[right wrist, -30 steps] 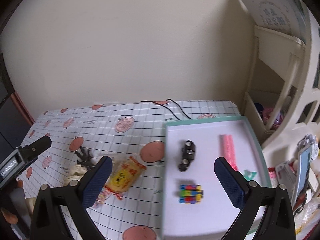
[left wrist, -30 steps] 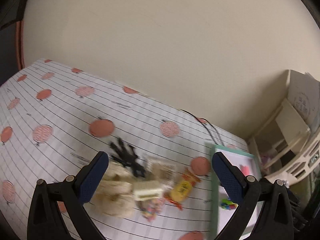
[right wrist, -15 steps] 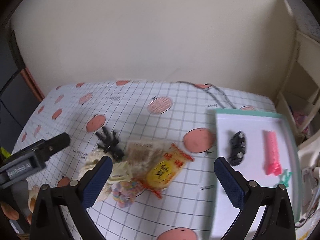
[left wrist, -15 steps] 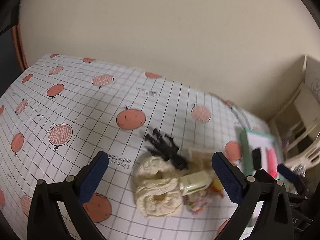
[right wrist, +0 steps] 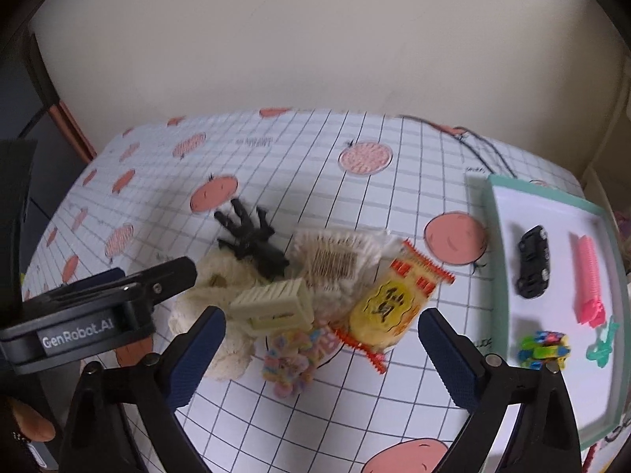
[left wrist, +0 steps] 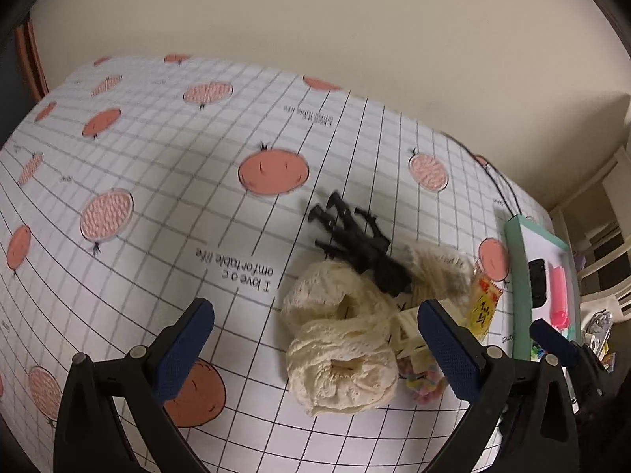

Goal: Organize objects
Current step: 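Move both tools back toward the pile of items, then grasp the beaded bracelet with the right tool while the left tool grasps the cream lace cloth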

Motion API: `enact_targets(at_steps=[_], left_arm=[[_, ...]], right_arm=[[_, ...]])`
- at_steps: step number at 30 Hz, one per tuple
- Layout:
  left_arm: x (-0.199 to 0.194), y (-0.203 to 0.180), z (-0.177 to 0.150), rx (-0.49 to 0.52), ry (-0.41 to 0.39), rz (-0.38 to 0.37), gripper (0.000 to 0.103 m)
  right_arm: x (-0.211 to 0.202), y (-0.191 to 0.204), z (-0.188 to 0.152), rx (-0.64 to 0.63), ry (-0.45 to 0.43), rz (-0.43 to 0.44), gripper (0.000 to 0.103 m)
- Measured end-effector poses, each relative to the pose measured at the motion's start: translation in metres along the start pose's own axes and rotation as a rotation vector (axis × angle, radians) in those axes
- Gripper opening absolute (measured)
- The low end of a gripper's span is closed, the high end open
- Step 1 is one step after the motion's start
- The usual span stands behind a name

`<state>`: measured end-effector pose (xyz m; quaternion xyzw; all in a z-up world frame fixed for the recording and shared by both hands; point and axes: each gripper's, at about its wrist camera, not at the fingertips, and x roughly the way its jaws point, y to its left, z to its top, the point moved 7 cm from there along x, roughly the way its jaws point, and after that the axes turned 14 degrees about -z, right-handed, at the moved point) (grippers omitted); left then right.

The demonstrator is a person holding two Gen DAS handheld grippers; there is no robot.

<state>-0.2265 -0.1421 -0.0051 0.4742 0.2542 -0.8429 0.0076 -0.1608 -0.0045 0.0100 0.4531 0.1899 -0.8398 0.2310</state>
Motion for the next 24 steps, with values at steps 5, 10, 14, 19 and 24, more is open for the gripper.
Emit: enact_targets(at_steps=[5,10,14,19,24], left_arm=[[0.013,0.006,-0.01,-0.025,0.038,0.005,0.102],[0.021,0.004,-0.016,-0.018,0.061,0.007,0.096],[0.027,0.003,-0.021,-0.015,0.08,0.011,0.091],[0.034,0.004,-0.025,-0.018,0.099,0.013,0.084],[0.036,0.005,-0.027,-0.022,0.102,0.015,0.08]], right_arm=[[0.01,0.007,-0.009,-0.025,0.033,0.003,0.094],[0.019,0.011,-0.016,-0.047,0.066,0.005,0.087],[0.025,0.012,-0.021,-0.048,0.093,0.013,0.081],[0.029,0.014,-0.026,-0.053,0.113,0.011,0.074],[0.03,0.015,-0.027,-0.056,0.122,0.011,0.064]])
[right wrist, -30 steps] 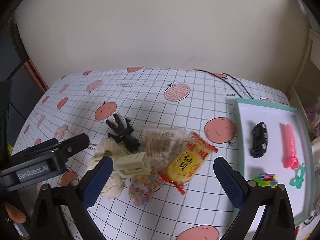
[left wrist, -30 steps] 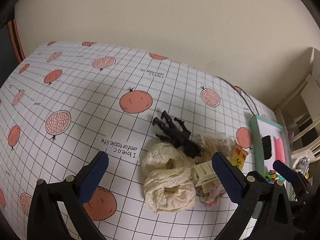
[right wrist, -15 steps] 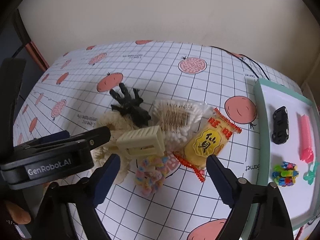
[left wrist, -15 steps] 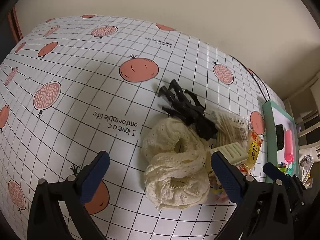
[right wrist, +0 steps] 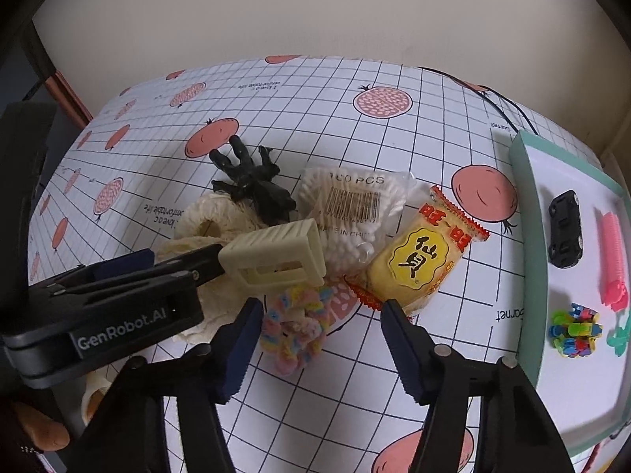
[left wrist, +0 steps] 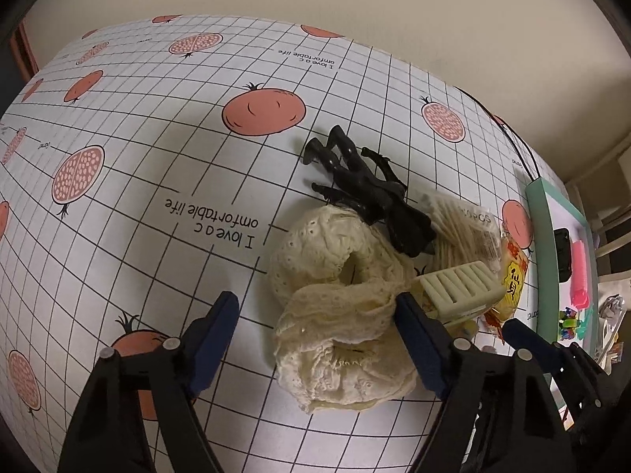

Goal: Organize objects
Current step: 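Grasp the beaded bracelet with the right tool while the left tool grasps the cream lace cloth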

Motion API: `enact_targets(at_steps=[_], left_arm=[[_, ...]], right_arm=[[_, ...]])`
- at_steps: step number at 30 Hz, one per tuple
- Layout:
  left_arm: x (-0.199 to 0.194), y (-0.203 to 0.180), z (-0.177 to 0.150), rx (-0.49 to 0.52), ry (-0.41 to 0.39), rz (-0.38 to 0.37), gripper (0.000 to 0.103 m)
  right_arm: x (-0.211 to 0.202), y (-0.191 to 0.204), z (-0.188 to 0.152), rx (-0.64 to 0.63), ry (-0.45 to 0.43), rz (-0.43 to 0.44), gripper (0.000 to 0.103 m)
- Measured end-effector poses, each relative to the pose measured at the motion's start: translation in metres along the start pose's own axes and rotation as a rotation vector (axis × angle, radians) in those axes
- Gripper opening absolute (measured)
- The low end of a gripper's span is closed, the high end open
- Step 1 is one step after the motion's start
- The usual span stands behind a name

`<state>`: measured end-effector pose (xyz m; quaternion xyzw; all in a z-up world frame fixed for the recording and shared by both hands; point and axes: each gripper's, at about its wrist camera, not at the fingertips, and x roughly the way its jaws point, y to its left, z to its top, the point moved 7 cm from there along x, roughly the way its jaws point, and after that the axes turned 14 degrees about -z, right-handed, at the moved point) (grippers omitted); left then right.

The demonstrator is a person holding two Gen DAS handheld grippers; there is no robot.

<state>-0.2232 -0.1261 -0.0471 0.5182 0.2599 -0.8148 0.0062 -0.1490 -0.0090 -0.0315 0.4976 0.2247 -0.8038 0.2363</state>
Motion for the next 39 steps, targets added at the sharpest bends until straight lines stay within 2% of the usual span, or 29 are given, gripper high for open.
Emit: enact_targets(at_steps=[3,15,28,39], left_arm=[[0.0,-0.001,0.0,0.005,0.001,0.002,0.076],[0.01,-0.003,-0.003,0.016,0.022,0.002,0.057],[0.008,-0.003,-0.004,0.017,0.019,0.013,0.043],[0.002,0.0,-0.002,0.012,0.001,0.03,0.031]], right_arm=[[0.002,0.001,-0.002,-0.003,0.011,0.007,0.054],[0.005,-0.002,-0.004,0.001,0.035,0.027,0.031],[0.004,-0.008,-0.005,0.009,0.038,0.046,0.018],[-0.001,-0.018,-0.001,0.023,0.028,0.046,0.017]])
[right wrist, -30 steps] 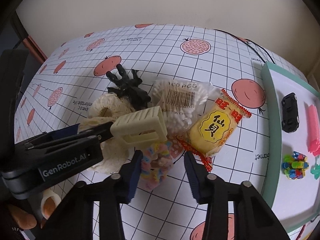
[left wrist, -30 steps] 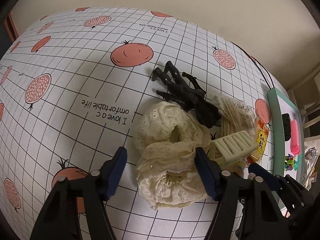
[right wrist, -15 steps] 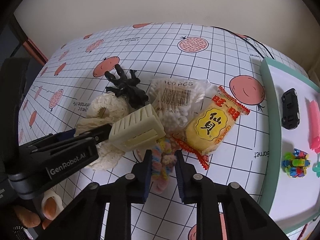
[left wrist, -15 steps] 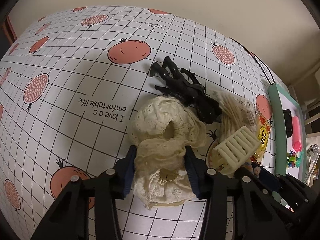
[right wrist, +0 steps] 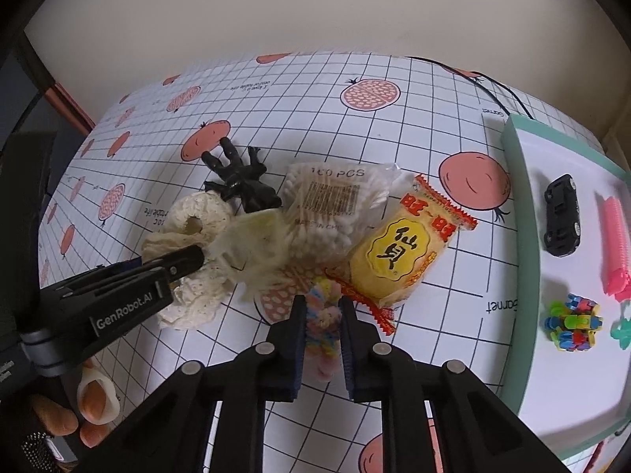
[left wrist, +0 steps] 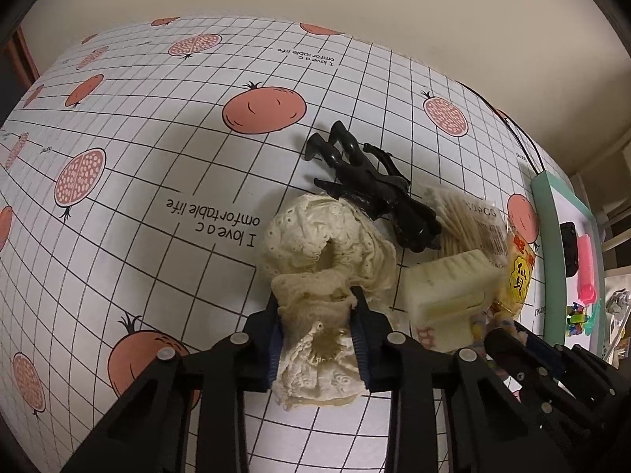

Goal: Organize objects
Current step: 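Grasp the beaded bracelet with the right tool while the left tool grasps the cream lace cloth, then carry the bracelet and lace cloth over the white tray with both tools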

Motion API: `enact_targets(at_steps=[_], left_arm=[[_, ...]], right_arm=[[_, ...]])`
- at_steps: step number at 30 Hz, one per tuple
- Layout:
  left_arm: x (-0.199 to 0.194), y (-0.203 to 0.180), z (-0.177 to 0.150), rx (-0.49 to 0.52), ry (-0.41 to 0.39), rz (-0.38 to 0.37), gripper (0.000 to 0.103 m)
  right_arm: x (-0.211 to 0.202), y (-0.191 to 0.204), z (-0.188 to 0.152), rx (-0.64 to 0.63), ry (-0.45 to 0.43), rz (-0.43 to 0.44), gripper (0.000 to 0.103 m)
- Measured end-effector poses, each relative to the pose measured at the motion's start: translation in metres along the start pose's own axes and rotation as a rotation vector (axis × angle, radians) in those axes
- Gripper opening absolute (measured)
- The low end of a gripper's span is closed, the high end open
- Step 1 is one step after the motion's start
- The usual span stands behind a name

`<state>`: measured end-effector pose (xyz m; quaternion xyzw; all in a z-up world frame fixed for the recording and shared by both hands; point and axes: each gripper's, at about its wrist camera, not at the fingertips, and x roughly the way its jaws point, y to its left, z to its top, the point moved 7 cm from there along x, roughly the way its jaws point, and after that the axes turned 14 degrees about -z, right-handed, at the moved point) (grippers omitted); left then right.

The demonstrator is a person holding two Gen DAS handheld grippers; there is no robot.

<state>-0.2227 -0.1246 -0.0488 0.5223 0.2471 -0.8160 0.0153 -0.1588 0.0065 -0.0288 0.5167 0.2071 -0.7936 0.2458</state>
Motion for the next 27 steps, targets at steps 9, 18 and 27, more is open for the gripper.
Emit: enact_targets(at_steps=[9,18,27], left_arm=[[-0.005,0.005,0.002,-0.015,-0.016,0.019,0.024],[-0.015,0.014,0.005,-0.035,-0.044,0.053,0.019],[-0.028,0.02,0.011,-0.046,-0.081,0.082,0.016]], right_arm=[[-0.006,-0.008,0.003,0.02,-0.011,0.009,0.017],[-0.013,-0.012,0.006,0.026,-0.028,0.019,0.017],[-0.025,-0.016,0.011,0.036,-0.054,0.038,0.017]])
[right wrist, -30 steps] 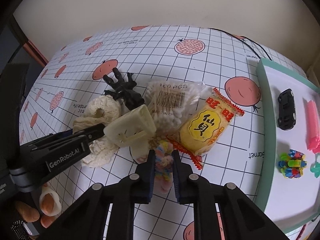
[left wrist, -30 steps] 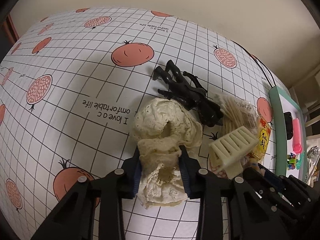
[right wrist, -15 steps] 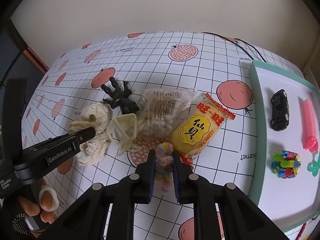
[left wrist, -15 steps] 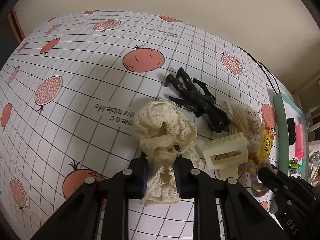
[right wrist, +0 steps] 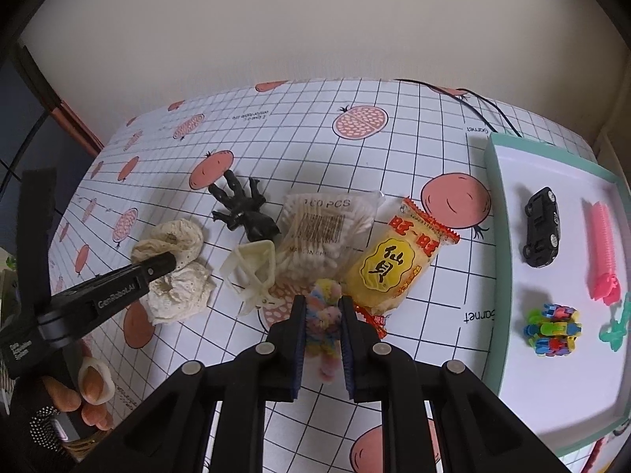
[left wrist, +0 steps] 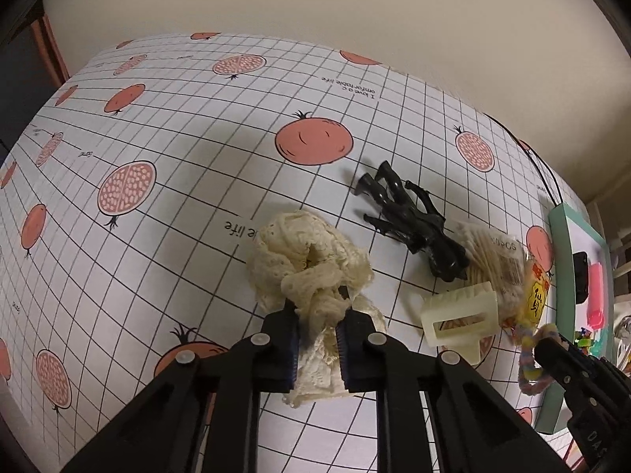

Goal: Organize objects
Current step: 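Carry the bracelet and lace cloth over the white tray with both tools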

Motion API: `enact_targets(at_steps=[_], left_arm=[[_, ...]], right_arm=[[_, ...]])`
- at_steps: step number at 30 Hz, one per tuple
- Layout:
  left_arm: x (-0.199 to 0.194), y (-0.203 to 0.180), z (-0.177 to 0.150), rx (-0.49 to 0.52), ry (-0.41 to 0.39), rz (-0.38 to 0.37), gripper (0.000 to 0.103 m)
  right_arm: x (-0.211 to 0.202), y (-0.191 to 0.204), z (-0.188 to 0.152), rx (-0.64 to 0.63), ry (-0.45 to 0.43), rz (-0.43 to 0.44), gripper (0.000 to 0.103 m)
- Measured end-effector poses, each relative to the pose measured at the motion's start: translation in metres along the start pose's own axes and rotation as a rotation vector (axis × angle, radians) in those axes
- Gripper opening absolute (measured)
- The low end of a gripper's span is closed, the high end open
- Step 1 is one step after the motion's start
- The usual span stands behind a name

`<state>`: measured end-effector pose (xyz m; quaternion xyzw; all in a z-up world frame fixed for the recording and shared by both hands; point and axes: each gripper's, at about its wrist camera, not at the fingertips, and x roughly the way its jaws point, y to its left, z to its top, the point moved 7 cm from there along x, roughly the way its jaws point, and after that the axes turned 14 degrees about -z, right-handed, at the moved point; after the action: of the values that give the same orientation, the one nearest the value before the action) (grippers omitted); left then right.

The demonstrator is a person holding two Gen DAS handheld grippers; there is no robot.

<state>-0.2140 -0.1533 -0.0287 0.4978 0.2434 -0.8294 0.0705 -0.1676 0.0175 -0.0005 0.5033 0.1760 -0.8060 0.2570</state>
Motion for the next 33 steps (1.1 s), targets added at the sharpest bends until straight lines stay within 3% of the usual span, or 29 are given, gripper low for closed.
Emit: enact_targets(at_steps=[19,33], left_arm=[[-0.07,-0.028,0.036,0.032,-0.191,-0.041,0.015],[-0.082,-0.123,0.033,0.173,-0.232,-0.14,0.015]], right_arm=[[-0.035,-0.03,0.017,0.046,-0.089,0.015,0.017],[-0.043,-0.104,0.012,0.123,-0.103,-0.041,0.017]])
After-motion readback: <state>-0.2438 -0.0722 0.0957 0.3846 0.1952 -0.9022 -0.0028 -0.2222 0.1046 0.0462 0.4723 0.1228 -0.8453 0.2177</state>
